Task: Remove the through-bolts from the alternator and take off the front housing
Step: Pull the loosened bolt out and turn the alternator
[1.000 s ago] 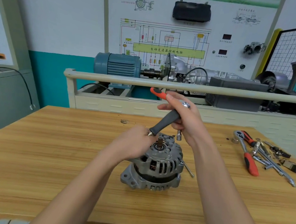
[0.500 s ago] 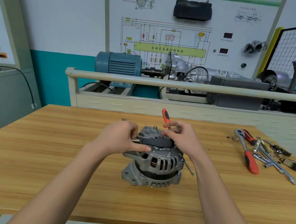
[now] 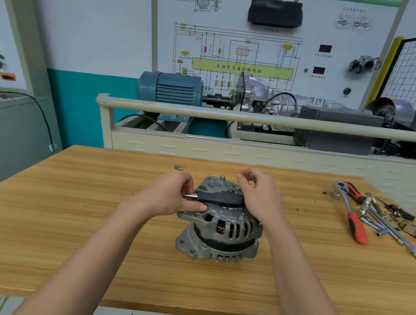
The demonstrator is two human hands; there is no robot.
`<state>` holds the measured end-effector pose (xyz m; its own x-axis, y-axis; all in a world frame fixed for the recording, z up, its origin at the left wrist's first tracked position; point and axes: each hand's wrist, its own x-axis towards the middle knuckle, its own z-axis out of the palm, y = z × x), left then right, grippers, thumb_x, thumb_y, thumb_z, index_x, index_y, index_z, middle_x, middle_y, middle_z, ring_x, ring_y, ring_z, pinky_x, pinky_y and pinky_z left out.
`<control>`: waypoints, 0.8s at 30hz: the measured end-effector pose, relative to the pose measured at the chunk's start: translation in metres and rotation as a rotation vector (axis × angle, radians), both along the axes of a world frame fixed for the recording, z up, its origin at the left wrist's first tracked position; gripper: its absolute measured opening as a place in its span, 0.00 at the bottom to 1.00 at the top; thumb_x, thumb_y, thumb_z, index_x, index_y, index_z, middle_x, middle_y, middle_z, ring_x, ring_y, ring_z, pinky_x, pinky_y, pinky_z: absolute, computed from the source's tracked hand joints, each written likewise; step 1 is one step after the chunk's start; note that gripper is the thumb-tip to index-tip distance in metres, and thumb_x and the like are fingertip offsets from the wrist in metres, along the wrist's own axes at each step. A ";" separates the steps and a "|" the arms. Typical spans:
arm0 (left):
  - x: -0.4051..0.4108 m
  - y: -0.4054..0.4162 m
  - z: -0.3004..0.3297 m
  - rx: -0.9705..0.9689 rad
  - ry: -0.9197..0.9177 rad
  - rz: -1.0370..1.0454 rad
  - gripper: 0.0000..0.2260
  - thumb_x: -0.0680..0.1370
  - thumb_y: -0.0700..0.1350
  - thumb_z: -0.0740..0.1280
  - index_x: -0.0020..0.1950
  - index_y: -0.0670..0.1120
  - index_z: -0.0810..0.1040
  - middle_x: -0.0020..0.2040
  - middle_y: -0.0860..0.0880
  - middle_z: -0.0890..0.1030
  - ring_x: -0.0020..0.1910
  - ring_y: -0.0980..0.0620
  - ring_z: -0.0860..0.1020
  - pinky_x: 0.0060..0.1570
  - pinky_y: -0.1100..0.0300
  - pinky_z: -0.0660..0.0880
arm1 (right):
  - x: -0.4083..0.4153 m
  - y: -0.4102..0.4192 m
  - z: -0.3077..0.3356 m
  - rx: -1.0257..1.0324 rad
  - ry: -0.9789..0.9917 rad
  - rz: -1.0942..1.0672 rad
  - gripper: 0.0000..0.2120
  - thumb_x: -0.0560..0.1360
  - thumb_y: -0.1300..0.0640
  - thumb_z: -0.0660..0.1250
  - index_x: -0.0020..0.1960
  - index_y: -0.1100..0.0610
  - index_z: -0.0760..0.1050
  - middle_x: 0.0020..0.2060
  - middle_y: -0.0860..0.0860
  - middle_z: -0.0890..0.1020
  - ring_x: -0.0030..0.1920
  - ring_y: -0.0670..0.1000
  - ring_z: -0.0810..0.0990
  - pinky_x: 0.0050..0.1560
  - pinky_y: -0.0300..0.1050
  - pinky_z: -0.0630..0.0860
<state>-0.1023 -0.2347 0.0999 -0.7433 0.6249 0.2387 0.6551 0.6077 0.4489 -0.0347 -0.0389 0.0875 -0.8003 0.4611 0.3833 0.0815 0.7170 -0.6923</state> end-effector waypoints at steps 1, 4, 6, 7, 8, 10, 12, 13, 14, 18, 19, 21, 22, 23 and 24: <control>0.001 0.000 0.001 -0.012 0.004 0.005 0.17 0.67 0.58 0.76 0.40 0.51 0.70 0.41 0.52 0.76 0.42 0.52 0.73 0.41 0.56 0.72 | 0.000 0.000 0.000 -0.034 0.010 0.014 0.12 0.80 0.48 0.60 0.59 0.51 0.77 0.58 0.51 0.77 0.49 0.47 0.74 0.49 0.43 0.68; 0.001 0.001 0.002 -0.036 -0.010 0.012 0.18 0.67 0.60 0.75 0.42 0.52 0.71 0.43 0.52 0.76 0.43 0.53 0.74 0.42 0.57 0.73 | -0.002 0.001 0.000 -0.077 0.070 0.009 0.13 0.81 0.49 0.57 0.57 0.53 0.78 0.55 0.52 0.78 0.50 0.49 0.76 0.50 0.46 0.71; 0.002 0.001 0.004 -0.068 -0.030 0.016 0.19 0.66 0.61 0.74 0.46 0.51 0.72 0.46 0.53 0.76 0.45 0.54 0.74 0.45 0.57 0.75 | -0.002 0.002 0.002 -0.105 0.154 0.011 0.14 0.82 0.51 0.55 0.49 0.53 0.79 0.47 0.52 0.80 0.48 0.48 0.76 0.50 0.47 0.73; 0.003 0.001 0.006 -0.092 -0.027 0.021 0.21 0.66 0.62 0.73 0.49 0.51 0.73 0.48 0.53 0.77 0.47 0.54 0.74 0.47 0.58 0.75 | -0.001 0.002 0.005 -0.132 0.207 0.015 0.15 0.82 0.51 0.55 0.45 0.53 0.78 0.43 0.51 0.80 0.44 0.44 0.75 0.46 0.44 0.73; 0.005 0.003 0.008 -0.113 -0.002 0.025 0.24 0.67 0.63 0.73 0.53 0.50 0.74 0.50 0.53 0.77 0.49 0.54 0.74 0.49 0.59 0.75 | 0.000 0.001 0.009 -0.176 0.270 0.018 0.16 0.82 0.52 0.54 0.42 0.54 0.76 0.38 0.50 0.78 0.38 0.40 0.74 0.40 0.38 0.71; 0.012 0.011 0.013 -0.089 0.110 0.028 0.28 0.68 0.63 0.72 0.61 0.47 0.74 0.56 0.52 0.76 0.54 0.54 0.74 0.52 0.62 0.72 | 0.005 -0.001 0.023 -0.348 0.416 0.029 0.17 0.83 0.53 0.54 0.38 0.55 0.70 0.33 0.49 0.73 0.30 0.39 0.71 0.32 0.31 0.67; 0.024 0.025 0.021 0.073 0.191 -0.034 0.28 0.70 0.60 0.71 0.64 0.46 0.73 0.59 0.51 0.76 0.56 0.55 0.74 0.54 0.64 0.71 | 0.012 -0.003 0.041 -0.661 0.579 0.141 0.19 0.83 0.52 0.54 0.35 0.55 0.65 0.29 0.48 0.68 0.27 0.43 0.64 0.28 0.35 0.62; 0.032 0.034 0.026 0.157 0.186 -0.099 0.27 0.72 0.58 0.71 0.65 0.46 0.73 0.59 0.51 0.77 0.56 0.56 0.74 0.55 0.64 0.71 | 0.016 -0.005 0.050 -0.884 0.660 0.273 0.20 0.83 0.51 0.54 0.34 0.54 0.63 0.27 0.47 0.66 0.26 0.44 0.61 0.25 0.36 0.59; 0.040 0.043 0.030 0.216 0.149 -0.176 0.24 0.74 0.56 0.70 0.65 0.45 0.73 0.58 0.51 0.78 0.55 0.57 0.75 0.54 0.63 0.73 | 0.019 -0.007 0.060 -1.101 0.716 0.437 0.21 0.83 0.49 0.53 0.33 0.54 0.62 0.26 0.46 0.64 0.25 0.45 0.59 0.24 0.36 0.56; 0.064 0.064 0.038 0.325 0.062 -0.357 0.10 0.80 0.48 0.63 0.56 0.44 0.71 0.38 0.54 0.74 0.35 0.60 0.72 0.35 0.60 0.69 | 0.028 -0.015 0.083 -1.420 0.759 0.804 0.25 0.83 0.45 0.49 0.29 0.53 0.62 0.24 0.46 0.61 0.24 0.44 0.57 0.21 0.36 0.54; 0.066 0.064 0.037 0.335 0.066 -0.360 0.09 0.81 0.49 0.61 0.54 0.44 0.69 0.35 0.54 0.72 0.32 0.58 0.70 0.33 0.60 0.67 | 0.030 -0.015 0.086 -1.441 0.753 0.845 0.26 0.83 0.45 0.48 0.29 0.53 0.62 0.24 0.47 0.61 0.24 0.44 0.57 0.21 0.36 0.54; 0.070 0.062 0.035 0.327 0.081 -0.367 0.08 0.82 0.52 0.57 0.51 0.48 0.64 0.34 0.53 0.70 0.31 0.55 0.69 0.32 0.56 0.66 | 0.033 -0.017 0.089 -1.468 0.728 0.906 0.26 0.82 0.44 0.47 0.29 0.54 0.61 0.24 0.47 0.61 0.25 0.44 0.55 0.22 0.36 0.53; 0.072 0.061 0.035 0.321 0.094 -0.368 0.09 0.81 0.55 0.55 0.49 0.49 0.63 0.34 0.52 0.71 0.31 0.54 0.70 0.32 0.55 0.67 | 0.034 -0.018 0.089 -1.470 0.712 0.926 0.25 0.83 0.45 0.47 0.30 0.54 0.61 0.24 0.47 0.61 0.26 0.44 0.54 0.23 0.36 0.53; 0.073 0.059 0.035 0.325 0.106 -0.368 0.11 0.80 0.58 0.53 0.48 0.50 0.63 0.34 0.52 0.71 0.31 0.54 0.70 0.32 0.54 0.67 | 0.035 -0.019 0.088 -1.475 0.697 0.946 0.24 0.83 0.45 0.47 0.31 0.54 0.60 0.24 0.46 0.61 0.27 0.44 0.53 0.24 0.36 0.53; 0.073 0.058 0.037 0.340 0.119 -0.367 0.14 0.78 0.60 0.51 0.48 0.50 0.64 0.33 0.53 0.71 0.30 0.54 0.69 0.33 0.54 0.67 | 0.035 -0.021 0.087 -1.487 0.688 0.970 0.24 0.82 0.45 0.47 0.31 0.54 0.60 0.25 0.46 0.61 0.28 0.45 0.52 0.24 0.36 0.53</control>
<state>-0.0293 -0.1767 0.1368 -0.4446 0.7120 0.5435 0.8566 0.1604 0.4905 0.0003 -0.0598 0.1743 -0.8520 0.2203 0.4749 -0.4456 -0.7814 -0.4369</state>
